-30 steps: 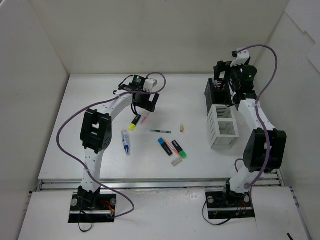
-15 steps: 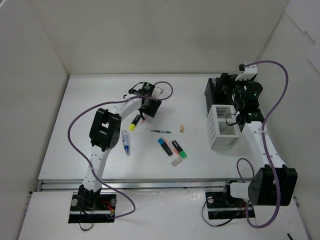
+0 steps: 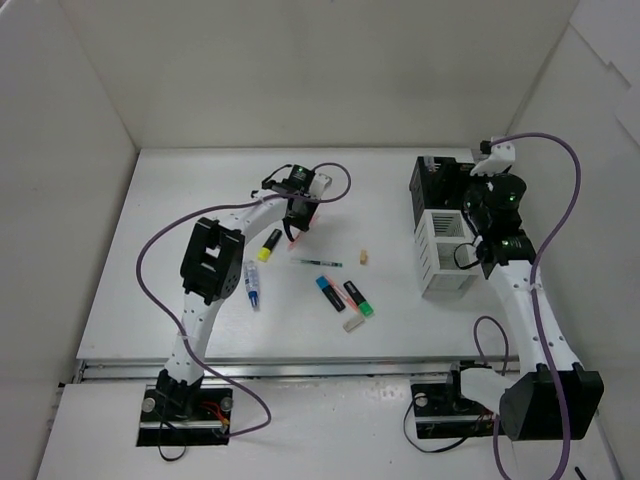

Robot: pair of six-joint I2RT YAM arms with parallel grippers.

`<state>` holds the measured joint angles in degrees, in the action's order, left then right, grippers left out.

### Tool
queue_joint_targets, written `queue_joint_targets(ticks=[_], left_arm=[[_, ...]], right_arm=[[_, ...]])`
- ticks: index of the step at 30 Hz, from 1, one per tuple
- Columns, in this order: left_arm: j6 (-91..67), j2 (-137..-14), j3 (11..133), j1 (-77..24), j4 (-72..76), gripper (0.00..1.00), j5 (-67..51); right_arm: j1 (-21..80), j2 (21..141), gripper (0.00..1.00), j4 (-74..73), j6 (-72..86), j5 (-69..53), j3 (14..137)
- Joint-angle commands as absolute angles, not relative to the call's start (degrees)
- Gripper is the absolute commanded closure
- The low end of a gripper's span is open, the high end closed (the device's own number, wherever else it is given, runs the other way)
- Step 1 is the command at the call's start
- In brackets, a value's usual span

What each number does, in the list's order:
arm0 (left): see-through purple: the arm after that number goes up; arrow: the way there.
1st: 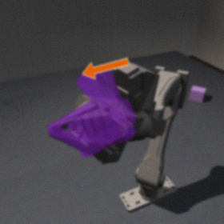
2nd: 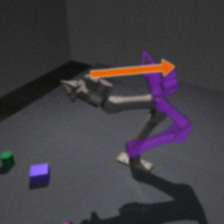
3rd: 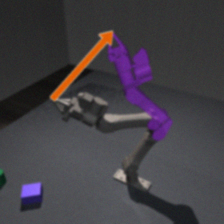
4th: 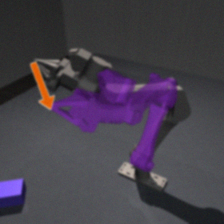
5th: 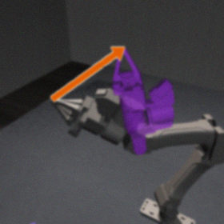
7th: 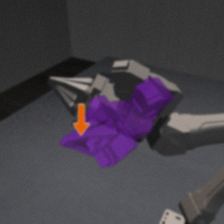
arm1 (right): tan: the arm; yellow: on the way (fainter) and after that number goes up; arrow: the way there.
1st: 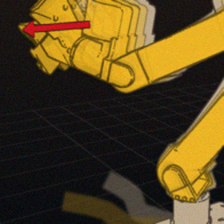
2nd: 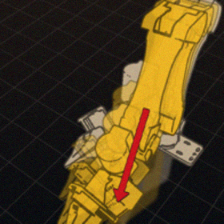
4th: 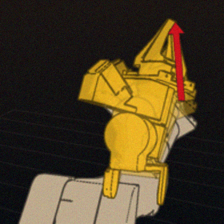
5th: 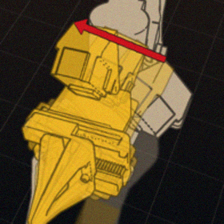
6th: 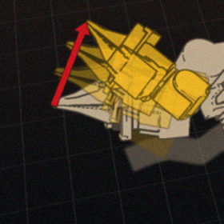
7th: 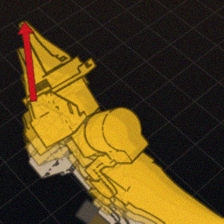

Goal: Sort the stationery into containers
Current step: Pick up the pen from the center of the board.

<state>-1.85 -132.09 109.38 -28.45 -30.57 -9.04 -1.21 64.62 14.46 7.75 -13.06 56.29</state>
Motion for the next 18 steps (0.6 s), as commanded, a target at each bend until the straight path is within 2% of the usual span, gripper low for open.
queue_joint_targets(ticks=[1,10,18], left_arm=[[-3.08,-123.41,110.22,-28.74,-26.90,1.00,-10.54],[-4.48,-101.36,92.82,-32.34,-13.01,1.00,-18.01],[-5.71,-96.33,88.86,-34.71,-10.72,1.00,-18.81]], right_arm=[[3.15,63.55,0.02,13.44,11.86,-17.04,57.57],[14.04,69.42,0.02,23.19,20.12,-17.59,55.37],[22.49,78.74,0.02,35.94,30.23,-14.77,57.48]])
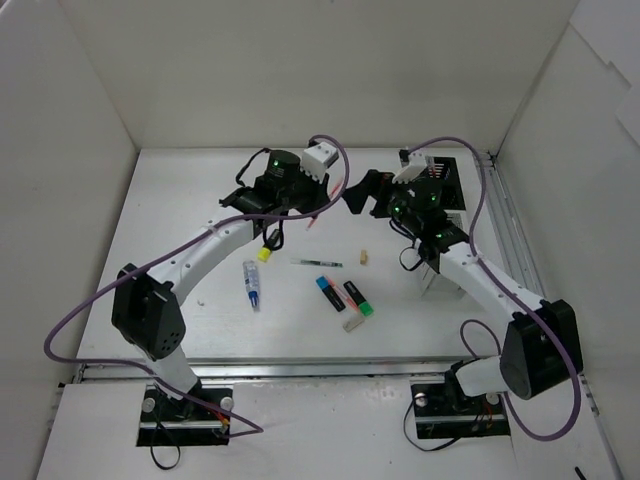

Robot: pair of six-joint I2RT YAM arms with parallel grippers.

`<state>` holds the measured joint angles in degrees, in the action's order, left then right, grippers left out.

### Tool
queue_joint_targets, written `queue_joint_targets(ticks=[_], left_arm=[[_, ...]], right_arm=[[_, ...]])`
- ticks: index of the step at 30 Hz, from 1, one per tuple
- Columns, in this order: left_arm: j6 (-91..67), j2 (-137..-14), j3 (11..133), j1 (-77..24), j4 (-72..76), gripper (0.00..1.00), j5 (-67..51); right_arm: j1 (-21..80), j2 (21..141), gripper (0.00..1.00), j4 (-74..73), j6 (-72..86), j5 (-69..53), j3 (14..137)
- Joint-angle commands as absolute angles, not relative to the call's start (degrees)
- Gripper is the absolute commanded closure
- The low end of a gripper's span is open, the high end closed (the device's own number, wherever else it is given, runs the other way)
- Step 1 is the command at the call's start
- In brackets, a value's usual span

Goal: Sort the stationery into containers
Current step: Pick up the pen from the center of the board.

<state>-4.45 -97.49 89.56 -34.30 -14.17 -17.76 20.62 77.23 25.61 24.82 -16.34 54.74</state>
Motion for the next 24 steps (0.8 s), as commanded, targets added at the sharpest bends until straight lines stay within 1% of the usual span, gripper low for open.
queue_joint_targets(ticks=[1,6,9,10,11,12,15,16,17,18,19,20,21,22,24], left_arm=[[-5.80,-96.07,88.86,-34.72,-10.81,1.00,-18.81],[-6.24,-95.28,88.42,-35.86,-10.63,1.00,-18.46],[-6.59,-94.13,87.10,-36.38,-9.41,1.00,-18.46],[-6.77,-93.43,86.93,-36.39,-9.06,1.00,-18.72],[-6.94,-92.91,85.97,-36.39,-8.18,1.00,-18.89],[-7.12,-92.47,85.52,-36.39,-7.30,1.00,-19.07],[-7.21,-91.85,84.82,-36.91,-6.77,1.00,-19.33],[-7.21,-91.85,84.64,-36.91,-6.42,1.00,-19.34],[-7.29,-91.67,84.55,-36.91,-6.33,1.00,-19.42],[-7.29,-91.50,84.55,-36.91,-6.24,1.00,-19.42],[-7.38,-91.41,84.55,-36.91,-6.24,1.00,-19.25],[-7.47,-91.41,84.55,-36.91,-6.24,1.00,-19.16],[-7.64,-91.23,84.64,-36.91,-6.24,0.98,-18.73],[-7.56,-90.97,84.81,-36.91,-6.76,0.80,-18.55],[-7.12,-90.27,84.99,-36.91,-7.21,0.56,-18.11]], right_arm=[[23.89,80.58,0.02,36.82,31.45,-14.24,57.65],[27.07,84.11,0.02,38.49,33.13,-9.76,58.80],[28.03,85.69,0.11,38.93,34.62,-7.65,58.89],[28.12,86.22,0.24,39.11,35.50,-5.91,58.63],[28.39,86.48,0.30,39.20,36.03,-5.28,58.62],[28.48,87.09,0.42,39.90,36.47,-5.01,58.88],[29.09,88.32,0.54,40.25,36.65,-5.18,59.94],[29.35,88.50,0.65,40.25,36.65,-5.36,60.81],[29.44,88.68,0.69,40.25,36.56,-5.45,61.17],[29.62,88.86,0.76,40.25,36.48,-5.71,61.43],[29.62,88.68,0.94,40.25,36.47,-5.80,61.70],[29.71,88.51,1.00,40.25,36.47,-5.71,61.87],[29.53,87.90,1.00,40.17,35.87,-5.19,61.70],[29.62,87.37,1.00,40.17,35.16,-4.49,61.53],[29.18,85.97,1.00,40.08,32.28,-2.39,61.44]])
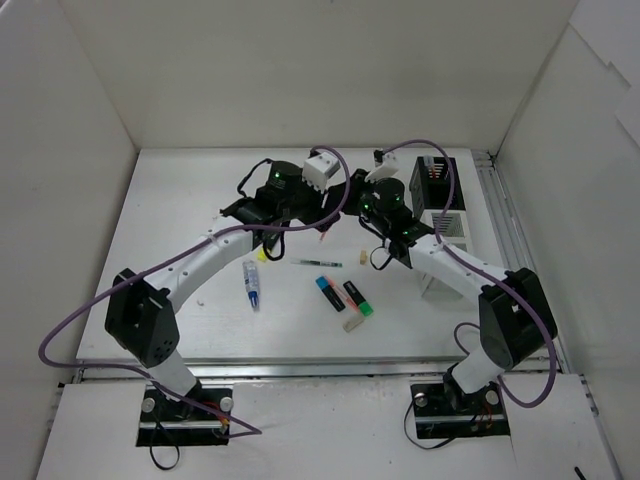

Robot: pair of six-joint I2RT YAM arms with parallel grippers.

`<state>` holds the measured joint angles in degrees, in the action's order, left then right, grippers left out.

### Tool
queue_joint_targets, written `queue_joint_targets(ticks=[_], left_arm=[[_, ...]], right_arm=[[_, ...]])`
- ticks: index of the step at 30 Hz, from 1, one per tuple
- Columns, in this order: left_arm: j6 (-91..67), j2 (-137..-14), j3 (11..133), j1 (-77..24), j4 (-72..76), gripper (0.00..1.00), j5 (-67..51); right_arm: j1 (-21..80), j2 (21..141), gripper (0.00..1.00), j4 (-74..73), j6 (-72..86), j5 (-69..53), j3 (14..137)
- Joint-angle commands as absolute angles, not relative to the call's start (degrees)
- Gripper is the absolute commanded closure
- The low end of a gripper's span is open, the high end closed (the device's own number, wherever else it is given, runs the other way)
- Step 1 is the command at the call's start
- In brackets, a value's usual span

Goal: Sort the stationery into containers
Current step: Place the pen in the storage box.

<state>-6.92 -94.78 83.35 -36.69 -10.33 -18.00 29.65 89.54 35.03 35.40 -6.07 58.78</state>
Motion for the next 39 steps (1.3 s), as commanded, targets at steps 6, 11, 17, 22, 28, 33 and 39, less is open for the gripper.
queue_joint_targets(ticks=[6,11,17,22,28,33,39], left_arm=[[-6.33,-83.43,79.73,-35.25,-8.79,0.01,-14.50],[-7.12,-76.38,70.59,-30.95,-7.91,0.01,-14.33],[-9.23,-73.56,65.83,-25.93,-7.47,0.01,-15.20],[-10.37,-75.67,66.09,-23.12,-8.00,0.00,-17.75],[-10.11,-80.33,69.61,-21.80,-10.72,0.01,-18.90],[-9.41,-83.31,70.31,-21.27,-10.55,0.01,-20.56],[-8.96,-85.78,71.28,-21.27,-11.69,0.00,-21.27]], right_arm=[[21.29,82.27,1.00,37.36,18.78,-0.27,62.40],[14.35,83.23,1.00,33.66,1.00,6.59,68.72],[5.38,94.28,1.00,33.75,-4.48,7.13,77.60],[2.64,102.73,1.00,36.82,-9.40,6.68,84.71],[0.79,109.95,0.95,38.84,-8.35,7.21,87.63],[-1.06,111.45,0.87,39.81,-8.44,6.24,86.31],[-1.32,112.24,0.96,40.43,-8.97,4.92,89.20]])
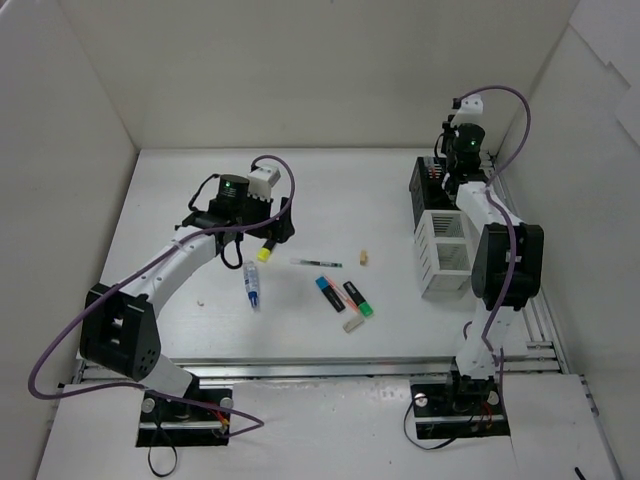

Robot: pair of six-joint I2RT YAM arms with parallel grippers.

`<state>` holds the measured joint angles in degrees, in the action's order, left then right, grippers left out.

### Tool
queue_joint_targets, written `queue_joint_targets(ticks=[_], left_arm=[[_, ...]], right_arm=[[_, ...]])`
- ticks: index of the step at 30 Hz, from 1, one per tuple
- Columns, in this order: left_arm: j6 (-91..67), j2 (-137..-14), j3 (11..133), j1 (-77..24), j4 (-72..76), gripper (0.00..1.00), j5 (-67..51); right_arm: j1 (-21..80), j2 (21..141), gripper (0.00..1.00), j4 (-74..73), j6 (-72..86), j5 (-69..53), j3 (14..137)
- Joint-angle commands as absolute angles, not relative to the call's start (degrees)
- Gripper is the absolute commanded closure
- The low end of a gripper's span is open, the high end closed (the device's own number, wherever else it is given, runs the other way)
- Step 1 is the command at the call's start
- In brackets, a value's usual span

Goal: Sort the stationery into containers
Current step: Place the pen in the storage box.

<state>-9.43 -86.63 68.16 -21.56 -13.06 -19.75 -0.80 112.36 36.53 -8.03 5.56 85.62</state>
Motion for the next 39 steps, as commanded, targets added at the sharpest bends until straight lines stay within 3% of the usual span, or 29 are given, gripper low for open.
queue_joint_targets(ticks=[1,18,21,23,28,30,34,39], left_arm=[[-9.14,-85.61,71.11,-21.27,-11.43,0.01,-21.53],[-3.16,-90.96,74.35,-21.27,-13.62,0.01,-25.93],[-4.83,-91.58,74.44,-21.27,-13.89,0.01,-24.61],[-8.25,-92.02,75.06,-21.27,-15.72,0.01,-23.38],[-13.79,-90.89,73.74,-21.27,-16.08,0.00,-25.22],[-15.64,-89.83,72.26,-21.27,-16.35,0.00,-25.22],[-17.66,-85.01,70.05,-21.27,-17.31,0.01,-21.46],[-20.12,-79.55,66.54,-21.27,-19.68,0.00,-17.14]], right_arm=[[-1.32,112.41,0.96,40.43,-8.62,4.75,89.82],[-1.58,120.15,0.85,43.15,-3.96,1.32,94.05],[-1.58,118.75,0.69,43.42,-3.25,1.49,90.89],[-1.58,116.11,0.46,43.77,-3.25,0.79,88.00],[-1.23,109.09,0.22,43.59,-6.58,-5.35,83.15],[-0.71,104.08,0.03,43.51,-8.60,-9.04,79.90],[3.59,95.73,0.02,37.55,-16.67,-12.29,76.90],[8.25,90.62,0.02,12.52,-25.47,-22.84,83.22]])
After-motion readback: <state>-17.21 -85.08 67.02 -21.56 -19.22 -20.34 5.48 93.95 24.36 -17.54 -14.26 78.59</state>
